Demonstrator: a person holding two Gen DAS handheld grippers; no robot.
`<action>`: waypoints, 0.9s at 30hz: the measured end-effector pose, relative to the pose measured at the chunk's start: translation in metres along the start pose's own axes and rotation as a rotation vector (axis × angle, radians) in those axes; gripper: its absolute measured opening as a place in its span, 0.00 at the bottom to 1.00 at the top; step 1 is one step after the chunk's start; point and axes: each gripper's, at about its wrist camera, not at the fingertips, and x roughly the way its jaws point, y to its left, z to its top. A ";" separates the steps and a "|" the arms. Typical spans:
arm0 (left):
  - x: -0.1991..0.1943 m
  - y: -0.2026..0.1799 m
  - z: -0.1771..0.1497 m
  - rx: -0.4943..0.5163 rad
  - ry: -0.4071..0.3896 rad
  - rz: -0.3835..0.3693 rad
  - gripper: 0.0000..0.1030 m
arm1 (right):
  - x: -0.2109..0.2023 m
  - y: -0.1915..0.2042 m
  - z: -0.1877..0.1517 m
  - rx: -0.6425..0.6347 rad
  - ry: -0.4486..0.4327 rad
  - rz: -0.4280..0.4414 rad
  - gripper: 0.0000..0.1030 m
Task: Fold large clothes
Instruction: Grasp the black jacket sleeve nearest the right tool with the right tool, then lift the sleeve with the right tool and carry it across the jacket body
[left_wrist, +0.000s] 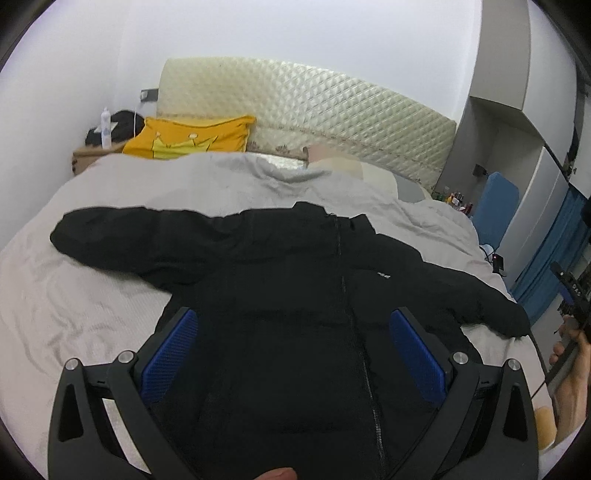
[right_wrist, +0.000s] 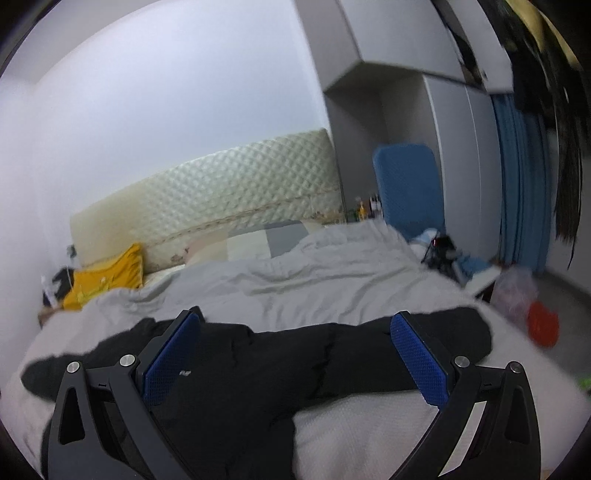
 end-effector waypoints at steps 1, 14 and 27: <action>0.002 0.001 -0.001 0.001 0.001 0.003 1.00 | 0.010 -0.011 -0.002 0.031 0.008 -0.007 1.00; 0.029 0.002 -0.015 0.019 0.036 0.003 1.00 | 0.088 -0.192 -0.082 0.603 0.155 -0.053 1.00; 0.064 -0.030 -0.036 0.050 0.110 0.036 1.00 | 0.125 -0.280 -0.129 0.897 0.109 -0.043 0.83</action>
